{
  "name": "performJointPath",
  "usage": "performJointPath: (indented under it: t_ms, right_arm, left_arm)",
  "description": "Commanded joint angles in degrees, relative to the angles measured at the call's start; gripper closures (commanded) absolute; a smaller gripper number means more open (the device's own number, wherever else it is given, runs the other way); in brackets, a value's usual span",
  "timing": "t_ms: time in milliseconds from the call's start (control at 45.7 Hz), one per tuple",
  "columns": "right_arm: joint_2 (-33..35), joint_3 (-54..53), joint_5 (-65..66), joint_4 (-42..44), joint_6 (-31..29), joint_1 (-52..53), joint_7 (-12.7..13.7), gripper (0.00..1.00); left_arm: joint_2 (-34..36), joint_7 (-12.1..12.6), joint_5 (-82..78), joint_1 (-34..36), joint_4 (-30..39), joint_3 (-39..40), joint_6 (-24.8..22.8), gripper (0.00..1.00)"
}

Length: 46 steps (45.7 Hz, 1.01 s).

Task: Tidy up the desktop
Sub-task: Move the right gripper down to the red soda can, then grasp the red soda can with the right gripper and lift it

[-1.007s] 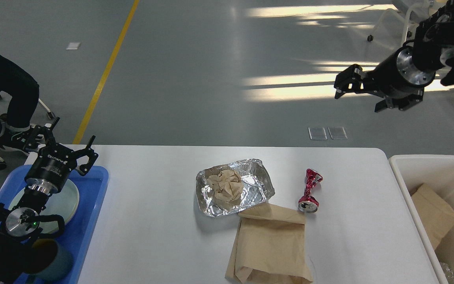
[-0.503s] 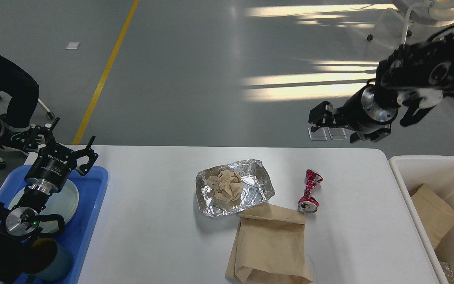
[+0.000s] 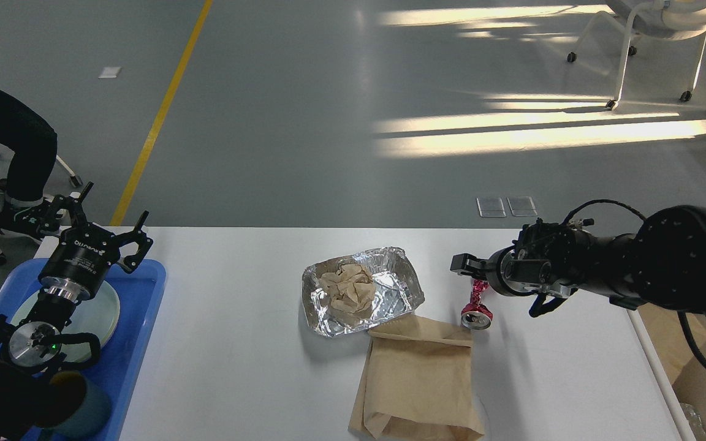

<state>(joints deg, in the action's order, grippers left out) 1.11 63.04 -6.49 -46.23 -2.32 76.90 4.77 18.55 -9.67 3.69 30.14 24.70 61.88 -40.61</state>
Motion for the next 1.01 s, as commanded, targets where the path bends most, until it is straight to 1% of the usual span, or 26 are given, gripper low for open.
performJointPath:
  t_ms: [0, 109, 219, 328, 481, 547, 678, 744, 810, 875, 985]
  right_arm:
    - [-1.6, 0.3, 0.5, 4.4, 1.8, -3.9, 0.0, 0.02]
    - [-3.0, 1.2, 0.5, 5.0, 4.9, -5.1, 0.0, 0.02]
    - [-3.6, 3.1, 0.5, 5.0, 7.0, -6.8, -0.1, 0.04]
    - [-3.6, 3.1, 0.5, 4.9, 7.1, -7.5, -0.2, 0.16]
    - [-3.6, 3.2, 0.7, 4.9, 6.9, -8.7, -0.4, 0.40]
    - [-3.7, 3.2, 0.8, 4.8, 6.9, -8.8, -0.4, 0.42]
    - [-4.0, 3.2, 0.8, 4.8, 6.6, -9.0, -0.5, 0.43]
    - [-4.0, 3.3, 0.8, 4.8, 6.5, -9.1, -0.5, 0.46]
    - [-4.3, 3.3, 1.0, 4.8, 6.5, -9.1, -0.5, 0.51]
    - [-4.4, 3.4, 1.2, 4.8, 6.5, -9.1, -0.5, 0.59]
    - [-4.5, 3.5, 2.0, 4.8, 6.5, -8.9, -0.4, 0.70]
  left_arm:
    - [0.0, 0.0, 0.0, 0.0, 0.0, 0.0, 0.0, 0.04]
    - [0.0, 0.0, 0.0, 0.0, 0.0, 0.0, 0.0, 0.04]
    - [0.0, 0.0, 0.0, 0.0, 0.0, 0.0, 0.0, 0.04]
    - [0.0, 0.0, 0.0, 0.0, 0.0, 0.0, 0.0, 0.04]
    - [0.0, 0.0, 0.0, 0.0, 0.0, 0.0, 0.0, 0.04]
    - [0.0, 0.0, 0.0, 0.0, 0.0, 0.0, 0.0, 0.04]
    - [0.0, 0.0, 0.0, 0.0, 0.0, 0.0, 0.0, 0.04]
    - [0.0, 0.0, 0.0, 0.0, 0.0, 0.0, 0.0, 0.04]
    - [0.0, 0.0, 0.0, 0.0, 0.0, 0.0, 0.0, 0.04]
    - [0.0, 0.0, 0.0, 0.0, 0.0, 0.0, 0.0, 0.04]
    - [0.0, 0.0, 0.0, 0.0, 0.0, 0.0, 0.0, 0.04]
